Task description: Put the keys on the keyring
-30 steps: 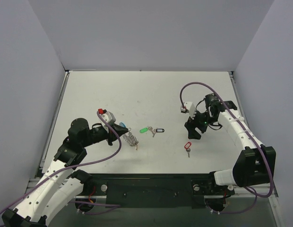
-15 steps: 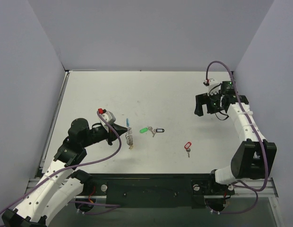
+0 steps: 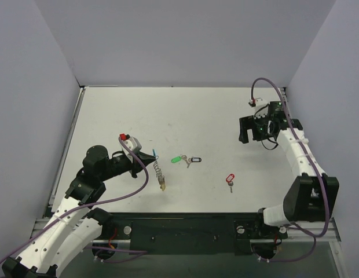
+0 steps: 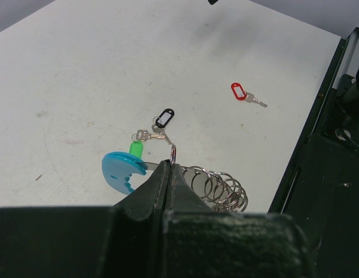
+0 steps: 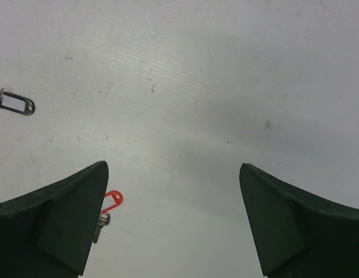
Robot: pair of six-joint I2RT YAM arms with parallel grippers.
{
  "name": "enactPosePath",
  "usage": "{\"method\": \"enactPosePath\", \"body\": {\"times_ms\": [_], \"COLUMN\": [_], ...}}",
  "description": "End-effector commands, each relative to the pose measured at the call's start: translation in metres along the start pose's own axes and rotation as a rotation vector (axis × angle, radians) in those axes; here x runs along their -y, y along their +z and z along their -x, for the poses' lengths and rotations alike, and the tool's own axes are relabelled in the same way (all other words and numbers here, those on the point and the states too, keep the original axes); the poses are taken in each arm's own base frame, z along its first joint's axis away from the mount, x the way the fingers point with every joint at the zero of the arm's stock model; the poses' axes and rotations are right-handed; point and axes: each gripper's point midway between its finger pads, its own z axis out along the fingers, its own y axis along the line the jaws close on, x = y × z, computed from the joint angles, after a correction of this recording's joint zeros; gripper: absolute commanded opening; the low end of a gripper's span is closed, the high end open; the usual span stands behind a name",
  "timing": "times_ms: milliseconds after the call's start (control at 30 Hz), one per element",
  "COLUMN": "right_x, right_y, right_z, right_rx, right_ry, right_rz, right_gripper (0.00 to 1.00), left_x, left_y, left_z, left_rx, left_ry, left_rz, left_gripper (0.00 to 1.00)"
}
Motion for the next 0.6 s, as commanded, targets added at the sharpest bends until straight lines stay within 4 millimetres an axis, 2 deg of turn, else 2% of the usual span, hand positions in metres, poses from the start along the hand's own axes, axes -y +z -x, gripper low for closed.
{"method": "enactPosePath", "body": {"times_ms": [0,133,167,200,233,333,433,567], "right_x": [-0.028,-0.071,-0.085,-0.085,-0.098,-0.098,-0.1,-0.102], "right_y": [0.01,-0.007,-0.013,-0.014,-0.015,-0.008,-0.009,-0.012], "right_z": [-0.019,-0.028,-0.036,-0.039,-0.053,-0.072,-0.078,-0.08], "right_rx": [-0.188,-0.055,-0.011,0.028,0.017,-0.066,-0.108,-0.112], "right_ry": [0.025,-0.199,-0.291,-0.405,-0.494,-0.637,-0.585,-0.599], "right_rz": [0.266,0.502,0.554,0.566,0.591,0.532,0.564,0.582], "right_gripper": [0.86,0.9,0.9,0.93,0.94,0.95,0.95,0.96], "left_x": [0.0,0.0,0.0,0.001,0.001,0.002,0.002,0.001], "left_y": [-0.003,-0.004,-0.004,-0.004,-0.004,-0.005,-0.005,-0.006], "left_z": [0.021,0.022,0.021,0.021,0.023,0.023,0.023,0.023], "left_rx": [0.065,0.069,0.065,0.067,0.073,0.074,0.073,0.075], "left_ry": [0.051,0.054,0.053,0.054,0.058,0.057,0.056,0.058], "left_rz": [0.004,0.003,0.003,0.003,0.0,0.0,0.0,0.006], "left_gripper": [0.0,0.0,0.0,0.0,0.0,0.0,0.0,0.0]}}
